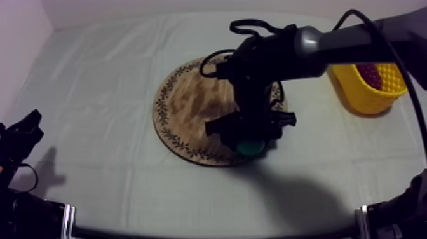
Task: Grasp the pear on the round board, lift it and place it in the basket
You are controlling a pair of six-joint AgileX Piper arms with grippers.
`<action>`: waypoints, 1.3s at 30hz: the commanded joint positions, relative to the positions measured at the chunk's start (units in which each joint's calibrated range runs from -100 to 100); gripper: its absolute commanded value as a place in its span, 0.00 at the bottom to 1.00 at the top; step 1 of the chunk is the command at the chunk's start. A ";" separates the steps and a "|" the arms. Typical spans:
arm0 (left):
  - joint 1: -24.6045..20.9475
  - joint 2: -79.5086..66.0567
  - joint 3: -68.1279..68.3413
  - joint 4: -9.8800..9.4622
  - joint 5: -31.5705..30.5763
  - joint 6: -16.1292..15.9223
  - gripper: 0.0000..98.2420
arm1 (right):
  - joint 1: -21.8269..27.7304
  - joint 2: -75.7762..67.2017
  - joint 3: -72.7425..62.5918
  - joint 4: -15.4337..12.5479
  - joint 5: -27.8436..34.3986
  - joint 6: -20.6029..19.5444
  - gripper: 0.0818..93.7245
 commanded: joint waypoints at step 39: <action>0.02 0.00 0.00 0.02 -0.01 -0.01 0.00 | 32.66 -38.65 5.67 19.69 -21.89 20.25 0.42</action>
